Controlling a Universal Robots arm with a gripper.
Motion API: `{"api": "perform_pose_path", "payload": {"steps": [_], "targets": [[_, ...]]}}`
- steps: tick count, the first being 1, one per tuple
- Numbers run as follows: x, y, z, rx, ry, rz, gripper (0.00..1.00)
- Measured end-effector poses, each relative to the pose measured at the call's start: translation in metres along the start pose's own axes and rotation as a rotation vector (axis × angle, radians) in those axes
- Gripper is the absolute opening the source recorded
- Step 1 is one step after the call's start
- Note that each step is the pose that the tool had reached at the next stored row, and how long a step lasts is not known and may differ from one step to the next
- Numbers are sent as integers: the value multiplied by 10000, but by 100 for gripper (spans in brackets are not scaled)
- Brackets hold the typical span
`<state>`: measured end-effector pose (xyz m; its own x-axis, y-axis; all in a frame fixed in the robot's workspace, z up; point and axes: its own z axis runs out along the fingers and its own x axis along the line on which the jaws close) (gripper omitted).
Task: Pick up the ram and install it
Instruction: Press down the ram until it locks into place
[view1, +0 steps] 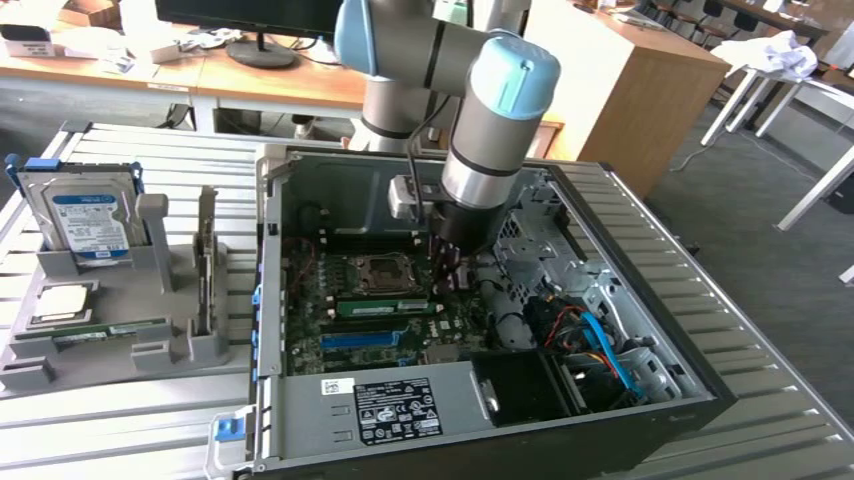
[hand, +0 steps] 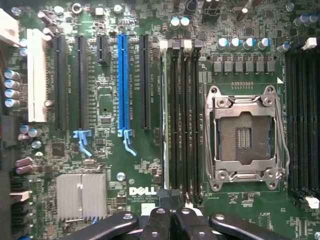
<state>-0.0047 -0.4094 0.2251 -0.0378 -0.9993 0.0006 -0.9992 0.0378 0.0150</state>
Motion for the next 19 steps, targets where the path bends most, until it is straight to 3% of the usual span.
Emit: {"api": "perform_pose_path", "payload": {"steps": [8,13,19], "targets": [[-6,7,19,21,-4,2,10],[-5,11,-138,63,-2,-2,10],[-10,13,-93,63,-2,-1,10]]}}
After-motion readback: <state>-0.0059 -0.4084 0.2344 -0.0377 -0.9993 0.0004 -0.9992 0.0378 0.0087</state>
